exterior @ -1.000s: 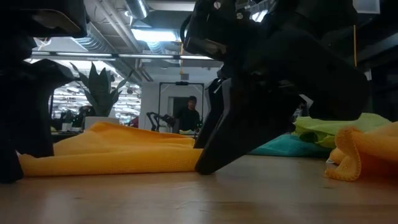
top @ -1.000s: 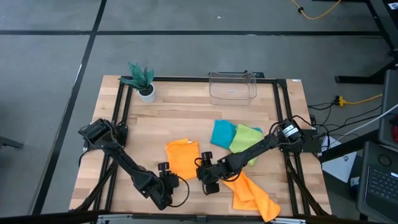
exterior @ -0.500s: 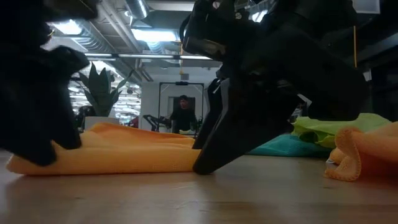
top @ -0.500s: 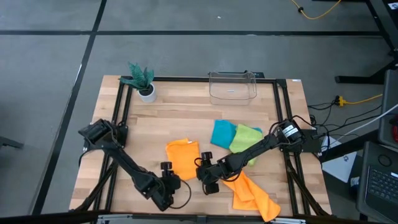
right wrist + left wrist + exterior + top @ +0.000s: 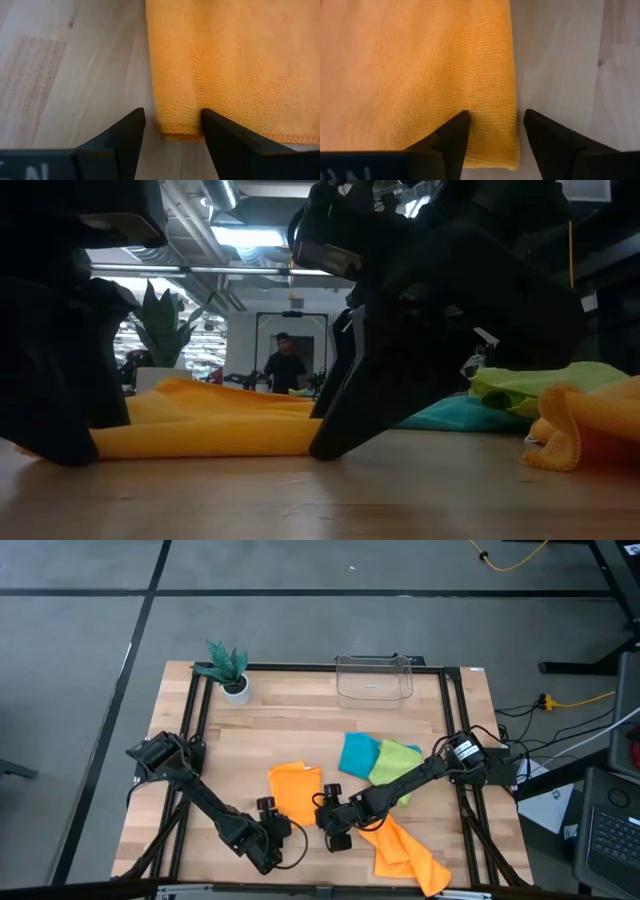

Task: Fold microfiber towels
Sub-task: Fold the top orange microfiber towel

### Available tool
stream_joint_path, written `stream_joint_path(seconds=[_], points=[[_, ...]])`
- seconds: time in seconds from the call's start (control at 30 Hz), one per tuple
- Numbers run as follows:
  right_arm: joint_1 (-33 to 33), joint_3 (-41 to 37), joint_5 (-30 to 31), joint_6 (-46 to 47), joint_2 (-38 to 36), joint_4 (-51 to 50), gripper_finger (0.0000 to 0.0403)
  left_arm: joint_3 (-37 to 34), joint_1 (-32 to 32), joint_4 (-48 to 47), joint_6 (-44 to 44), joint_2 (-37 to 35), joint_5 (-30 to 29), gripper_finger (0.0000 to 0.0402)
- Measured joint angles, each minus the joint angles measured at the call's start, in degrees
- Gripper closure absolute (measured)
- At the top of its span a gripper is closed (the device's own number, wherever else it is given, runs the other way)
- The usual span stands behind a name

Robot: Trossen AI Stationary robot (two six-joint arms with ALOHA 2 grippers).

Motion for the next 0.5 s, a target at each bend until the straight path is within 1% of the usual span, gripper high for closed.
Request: stream_joint_path(seconds=[0.1,0.17,0.33,0.5], points=[[0.0,0.0,-0.1,0.0,0.0,0.0,0.0199,0.0,0.0,-0.1,0.0,-0.1,-0.8,0.0191],[0.0,0.0,-0.1,0.0,0.0,0.0,0.0199,0.2,-0.1,-0.7,0.1,-0.1,-0.7,0.0187],[0.0,0.0,-0.2,-0.1,0.0,0.0,0.0199,2.9,-0.7,-4.4,0.4,0.3,-0.7,0.0189],[0.0,0.0,-0.2,-0.1,0.0,0.0,0.0199,6.6,-1.7,-8.7,3.5,0.4,-1.3,0.0189]])
